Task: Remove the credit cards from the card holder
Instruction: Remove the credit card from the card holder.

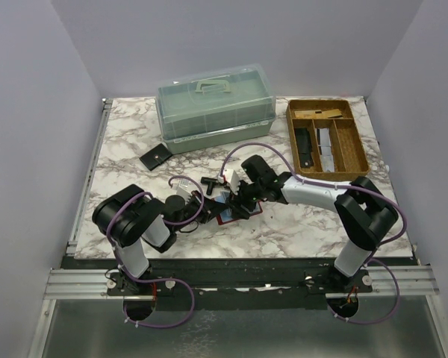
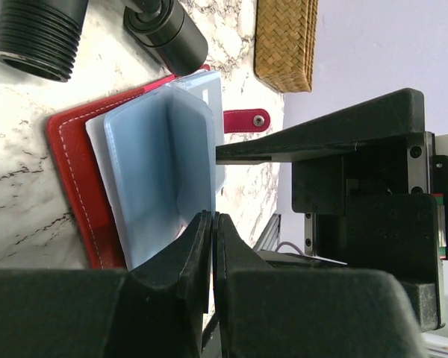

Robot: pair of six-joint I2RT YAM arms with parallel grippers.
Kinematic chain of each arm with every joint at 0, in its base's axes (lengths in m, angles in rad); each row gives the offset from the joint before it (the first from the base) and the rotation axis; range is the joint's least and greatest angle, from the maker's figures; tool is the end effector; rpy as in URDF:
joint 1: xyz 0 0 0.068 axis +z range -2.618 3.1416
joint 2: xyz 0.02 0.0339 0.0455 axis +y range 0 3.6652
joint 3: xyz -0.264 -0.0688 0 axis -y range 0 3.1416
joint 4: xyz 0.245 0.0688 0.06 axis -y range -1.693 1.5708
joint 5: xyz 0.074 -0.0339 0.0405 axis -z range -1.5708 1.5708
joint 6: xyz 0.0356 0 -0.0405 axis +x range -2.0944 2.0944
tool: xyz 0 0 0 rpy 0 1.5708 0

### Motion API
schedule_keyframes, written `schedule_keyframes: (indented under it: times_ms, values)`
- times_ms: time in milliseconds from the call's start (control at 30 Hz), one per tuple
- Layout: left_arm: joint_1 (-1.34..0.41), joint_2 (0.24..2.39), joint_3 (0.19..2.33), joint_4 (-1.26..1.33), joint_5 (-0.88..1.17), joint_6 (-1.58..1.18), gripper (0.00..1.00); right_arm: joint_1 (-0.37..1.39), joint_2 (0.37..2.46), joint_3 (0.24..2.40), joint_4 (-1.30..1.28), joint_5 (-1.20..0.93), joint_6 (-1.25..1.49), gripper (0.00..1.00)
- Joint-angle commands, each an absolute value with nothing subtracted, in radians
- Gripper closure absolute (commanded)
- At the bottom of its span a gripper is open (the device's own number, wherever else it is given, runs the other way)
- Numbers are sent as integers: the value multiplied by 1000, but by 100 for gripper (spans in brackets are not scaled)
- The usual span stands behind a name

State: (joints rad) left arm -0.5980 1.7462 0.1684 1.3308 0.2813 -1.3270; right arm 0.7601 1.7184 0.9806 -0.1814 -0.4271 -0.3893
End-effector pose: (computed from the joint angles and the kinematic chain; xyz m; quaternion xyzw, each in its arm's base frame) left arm 0.1839 -0.1372 0.1016 -0.1979 0.7604 -0.5626 0.2570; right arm 0.2399 0.2484 0.1696 -0.5602 0.7403 0.2550 0.2704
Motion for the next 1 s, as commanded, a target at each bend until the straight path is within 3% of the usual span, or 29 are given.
schedule_keyframes:
  times_ms: [0, 567, 800, 967]
  values:
    - [-606, 1761, 164, 1401, 298, -1329, 90, 761, 1675, 985, -143, -361, -388, 37]
    - [-570, 1762, 141, 1404, 312, -1318, 88, 756, 1672, 983, -160, -354, -378, 38]
    - [-560, 1770, 136, 1404, 320, -1312, 83, 748, 1677, 986, -163, -355, -367, 38]
    - [-560, 1784, 142, 1403, 327, -1305, 88, 739, 1679, 993, -167, -337, -352, 40]
